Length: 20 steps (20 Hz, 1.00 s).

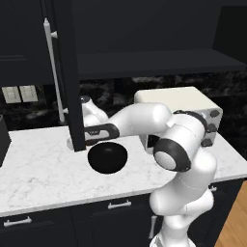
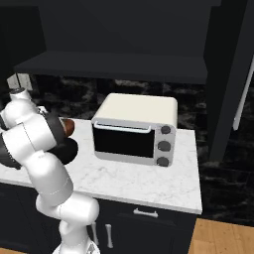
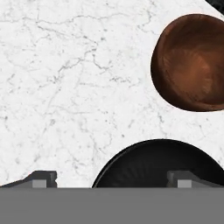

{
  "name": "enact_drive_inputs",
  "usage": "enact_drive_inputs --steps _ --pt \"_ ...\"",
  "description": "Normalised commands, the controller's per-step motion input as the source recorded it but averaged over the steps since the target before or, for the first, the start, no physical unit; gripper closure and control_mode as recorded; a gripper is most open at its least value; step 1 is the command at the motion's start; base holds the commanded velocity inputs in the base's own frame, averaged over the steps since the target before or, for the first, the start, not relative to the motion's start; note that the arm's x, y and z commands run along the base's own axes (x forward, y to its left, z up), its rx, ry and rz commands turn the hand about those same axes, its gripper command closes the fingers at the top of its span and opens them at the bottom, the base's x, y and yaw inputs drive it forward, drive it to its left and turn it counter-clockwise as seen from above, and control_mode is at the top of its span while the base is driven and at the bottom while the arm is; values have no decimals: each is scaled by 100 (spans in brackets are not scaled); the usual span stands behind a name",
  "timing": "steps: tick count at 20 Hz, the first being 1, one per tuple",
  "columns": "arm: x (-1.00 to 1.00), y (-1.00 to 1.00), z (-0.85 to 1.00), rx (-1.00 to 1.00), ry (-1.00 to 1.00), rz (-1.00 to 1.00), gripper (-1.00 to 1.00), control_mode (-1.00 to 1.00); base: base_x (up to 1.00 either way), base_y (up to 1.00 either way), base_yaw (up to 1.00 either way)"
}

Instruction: Pick up the bowls on the counter and stack them on top of one another in the open cabinet. Place the smaller bowl on top of the larger bowl.

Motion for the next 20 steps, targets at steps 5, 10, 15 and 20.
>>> enact_drive_inputs --steps 5,10,15,20 --pt "21 2 -20 -2 -3 0 -100 -100 0 0 0" --pt "53 0 -13 0 0 0 -100 -100 0 0 0" --pt "69 0 -1 0 0 0 -100 -100 0 0 0" --pt "34 0 -1 0 0 0 -100 -100 0 0 0"
